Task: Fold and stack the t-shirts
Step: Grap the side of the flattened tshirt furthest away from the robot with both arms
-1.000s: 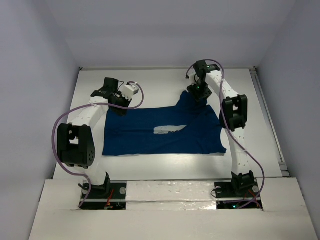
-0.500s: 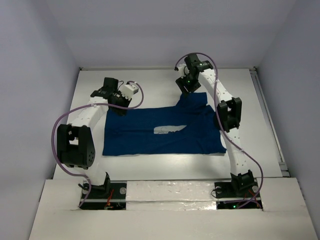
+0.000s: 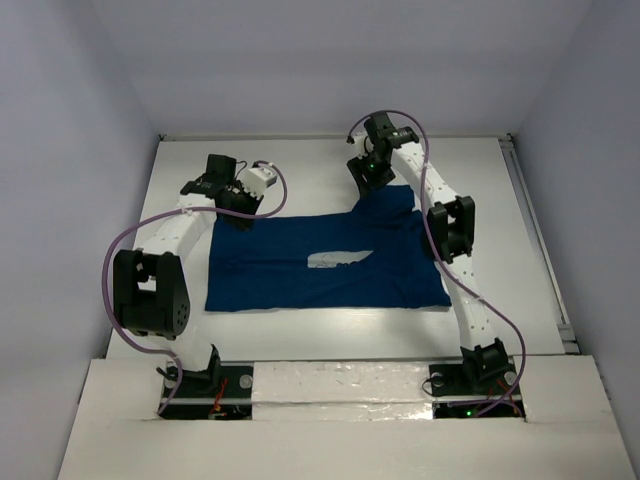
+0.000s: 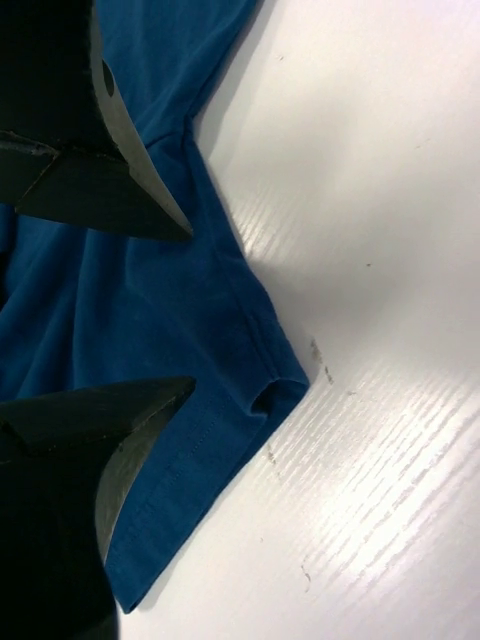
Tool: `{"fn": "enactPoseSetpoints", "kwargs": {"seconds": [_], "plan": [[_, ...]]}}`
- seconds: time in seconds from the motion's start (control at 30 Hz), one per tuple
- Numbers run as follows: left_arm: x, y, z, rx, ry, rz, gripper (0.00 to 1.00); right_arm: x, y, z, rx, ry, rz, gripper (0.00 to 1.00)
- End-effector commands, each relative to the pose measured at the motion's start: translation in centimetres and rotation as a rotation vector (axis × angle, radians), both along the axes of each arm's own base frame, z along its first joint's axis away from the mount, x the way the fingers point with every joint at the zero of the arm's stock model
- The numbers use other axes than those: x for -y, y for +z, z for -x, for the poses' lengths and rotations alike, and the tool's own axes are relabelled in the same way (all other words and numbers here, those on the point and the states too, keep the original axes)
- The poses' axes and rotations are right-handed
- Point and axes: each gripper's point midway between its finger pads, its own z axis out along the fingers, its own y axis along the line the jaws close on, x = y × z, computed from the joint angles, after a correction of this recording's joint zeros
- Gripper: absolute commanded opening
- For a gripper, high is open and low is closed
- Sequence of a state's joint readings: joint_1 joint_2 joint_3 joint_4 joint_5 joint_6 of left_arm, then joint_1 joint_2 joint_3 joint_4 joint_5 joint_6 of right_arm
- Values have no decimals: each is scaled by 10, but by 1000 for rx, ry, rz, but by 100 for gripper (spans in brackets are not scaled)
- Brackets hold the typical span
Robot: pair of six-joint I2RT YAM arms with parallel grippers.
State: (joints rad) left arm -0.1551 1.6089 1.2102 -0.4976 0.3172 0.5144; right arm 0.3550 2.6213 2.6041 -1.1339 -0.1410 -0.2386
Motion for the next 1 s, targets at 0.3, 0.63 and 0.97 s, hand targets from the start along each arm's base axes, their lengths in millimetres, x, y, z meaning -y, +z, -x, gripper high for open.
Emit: {"fn": "enactPoseSetpoints", "kwargs": {"seconds": [0.3, 0.63, 0.97], "plan": [[-1, 14, 3, 50, 15, 17, 0, -34, 4, -3, 37, 17, -54, 54], [-3, 28, 6, 77, 12, 12, 0, -19, -8, 10, -9, -77, 30, 52], [0, 25, 7, 74, 2, 27, 0, -5, -11, 12, -6, -143, 87, 53]]}}
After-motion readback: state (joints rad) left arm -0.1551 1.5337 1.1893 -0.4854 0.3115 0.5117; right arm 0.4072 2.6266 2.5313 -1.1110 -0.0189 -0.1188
